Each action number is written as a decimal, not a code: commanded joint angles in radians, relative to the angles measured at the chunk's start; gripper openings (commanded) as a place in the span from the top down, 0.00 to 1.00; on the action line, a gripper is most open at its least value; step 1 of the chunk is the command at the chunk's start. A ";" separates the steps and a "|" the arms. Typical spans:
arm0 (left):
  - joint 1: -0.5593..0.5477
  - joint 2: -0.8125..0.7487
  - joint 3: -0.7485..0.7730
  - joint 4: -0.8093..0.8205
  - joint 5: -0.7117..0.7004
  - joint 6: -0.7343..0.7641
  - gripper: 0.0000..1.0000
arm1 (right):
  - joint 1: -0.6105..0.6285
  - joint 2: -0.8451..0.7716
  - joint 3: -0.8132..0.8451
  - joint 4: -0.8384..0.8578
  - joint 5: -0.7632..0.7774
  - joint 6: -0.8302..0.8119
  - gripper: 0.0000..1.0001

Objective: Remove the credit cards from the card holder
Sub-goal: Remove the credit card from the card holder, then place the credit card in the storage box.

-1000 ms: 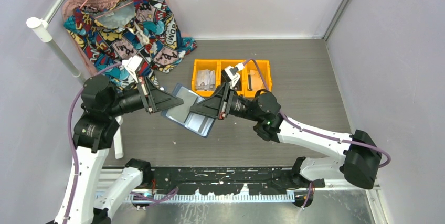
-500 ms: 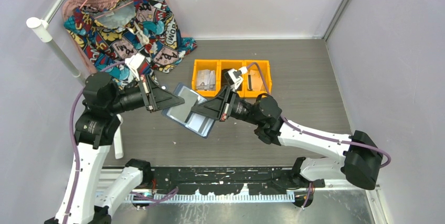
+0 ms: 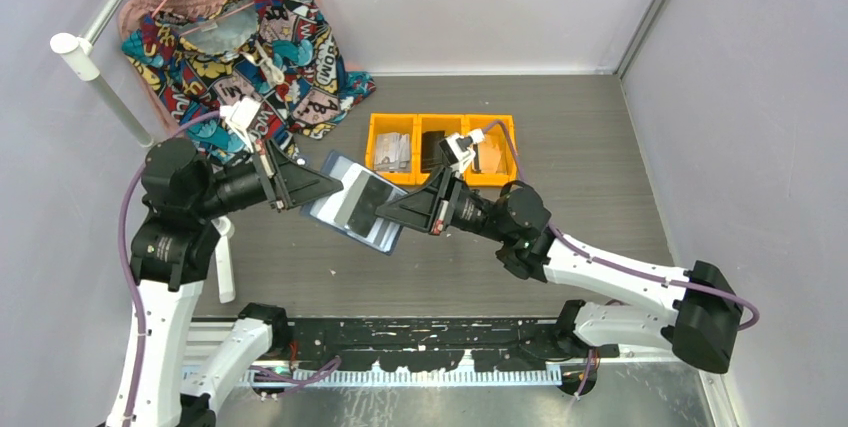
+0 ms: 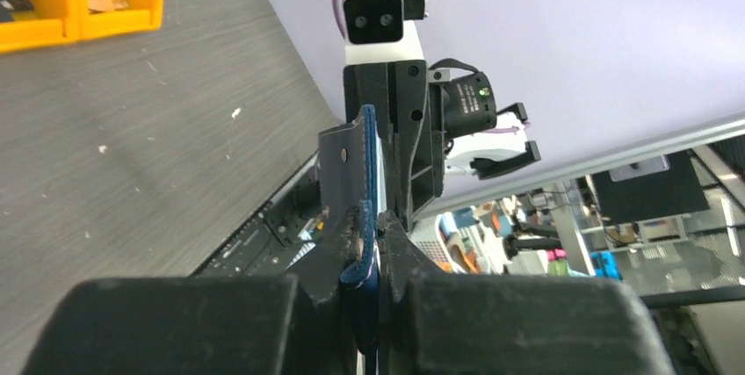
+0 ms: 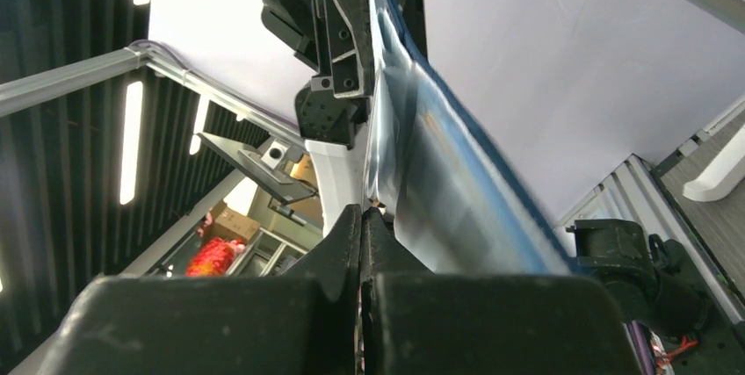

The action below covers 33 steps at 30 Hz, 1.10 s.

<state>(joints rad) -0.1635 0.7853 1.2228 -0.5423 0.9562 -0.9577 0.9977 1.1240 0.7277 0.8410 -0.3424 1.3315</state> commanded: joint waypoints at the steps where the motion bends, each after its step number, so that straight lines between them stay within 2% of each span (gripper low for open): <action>1: 0.011 0.006 0.102 -0.137 -0.109 0.250 1.00 | -0.021 -0.092 0.015 -0.085 -0.004 -0.061 0.99; 5: 0.012 0.008 0.157 -0.299 -0.309 0.542 1.00 | -0.072 -0.148 0.040 -0.264 -0.021 -0.103 0.99; 8: 0.011 0.005 0.167 -0.366 -0.411 0.685 1.00 | -0.135 -0.176 0.079 -0.401 -0.047 -0.125 0.99; 11: 0.011 0.008 0.171 -0.422 -0.450 0.766 1.00 | -0.237 -0.180 0.145 -0.604 -0.079 -0.171 0.99; 14: 0.011 0.009 0.174 -0.459 -0.441 0.801 1.00 | -0.368 -0.136 0.233 -0.855 -0.084 -0.296 0.99; 16: 0.011 0.014 0.177 -0.486 -0.407 0.814 1.00 | -0.437 -0.078 0.306 -1.052 -0.054 -0.410 0.99; 19: 0.011 0.015 0.176 -0.512 -0.338 0.816 1.00 | -0.536 0.039 0.403 -1.202 0.000 -0.543 0.99; 22: 0.012 0.005 0.172 -0.519 -0.224 0.804 1.00 | -0.595 0.176 0.495 -1.287 0.060 -0.661 0.99; 26: 0.012 -0.007 0.172 -0.515 -0.070 0.783 1.00 | -0.610 0.413 0.676 -1.408 0.166 -0.817 0.99; 33: 0.011 -0.008 0.161 -0.508 0.031 0.753 1.00 | -0.611 0.719 0.891 -1.459 0.145 -0.908 0.99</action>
<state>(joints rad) -0.1570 0.7898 1.3602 -1.0775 0.8753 -0.1799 0.3840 1.7679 1.4956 -0.5579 -0.2100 0.5247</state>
